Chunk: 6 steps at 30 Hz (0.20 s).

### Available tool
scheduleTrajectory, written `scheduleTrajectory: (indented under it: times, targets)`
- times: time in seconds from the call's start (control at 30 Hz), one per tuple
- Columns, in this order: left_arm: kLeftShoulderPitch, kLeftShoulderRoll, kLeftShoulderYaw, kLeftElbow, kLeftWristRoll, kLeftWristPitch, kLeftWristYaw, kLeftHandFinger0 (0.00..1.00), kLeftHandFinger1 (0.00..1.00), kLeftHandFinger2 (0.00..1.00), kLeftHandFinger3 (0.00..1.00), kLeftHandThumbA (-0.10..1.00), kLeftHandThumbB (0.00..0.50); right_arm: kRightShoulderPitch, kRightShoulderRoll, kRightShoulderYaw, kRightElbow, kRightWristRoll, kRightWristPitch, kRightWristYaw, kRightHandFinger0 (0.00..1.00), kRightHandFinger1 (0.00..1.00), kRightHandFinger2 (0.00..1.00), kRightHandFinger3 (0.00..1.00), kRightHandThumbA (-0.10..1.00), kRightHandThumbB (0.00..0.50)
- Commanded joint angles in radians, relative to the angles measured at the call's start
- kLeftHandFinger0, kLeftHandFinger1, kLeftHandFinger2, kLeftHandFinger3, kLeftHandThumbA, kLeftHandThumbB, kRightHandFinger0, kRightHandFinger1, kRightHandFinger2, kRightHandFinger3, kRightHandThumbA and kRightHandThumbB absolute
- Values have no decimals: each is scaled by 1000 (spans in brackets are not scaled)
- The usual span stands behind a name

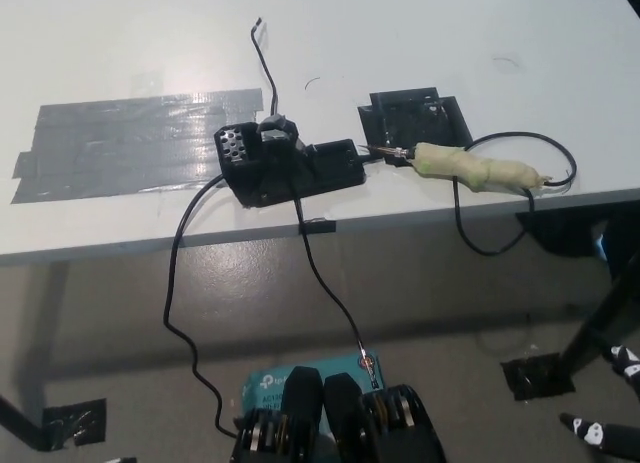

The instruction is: The robot uses its right hand to grab the soldering gun kept on the middle of the table and pulls it out of its base and keep it on the right side of the base

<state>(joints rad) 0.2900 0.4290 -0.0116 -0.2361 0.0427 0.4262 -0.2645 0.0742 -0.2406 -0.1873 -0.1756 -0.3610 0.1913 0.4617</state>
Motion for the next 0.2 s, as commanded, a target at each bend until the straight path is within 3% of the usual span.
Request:
scheduleTrajectory:
  times: [0.0,0.17]
  targets:
    - [10,2,25,-32,-29,-6,-3,251,340,446,923,712,256,-10,-36,16,6,32,-97,-76,1000,1000,1000,1000,722,189]
    - [3,-2,33,-21,-29,-13,-5,241,342,446,878,717,262,-18,-80,55,19,-6,-161,-108,1000,1000,1000,1000,684,178]
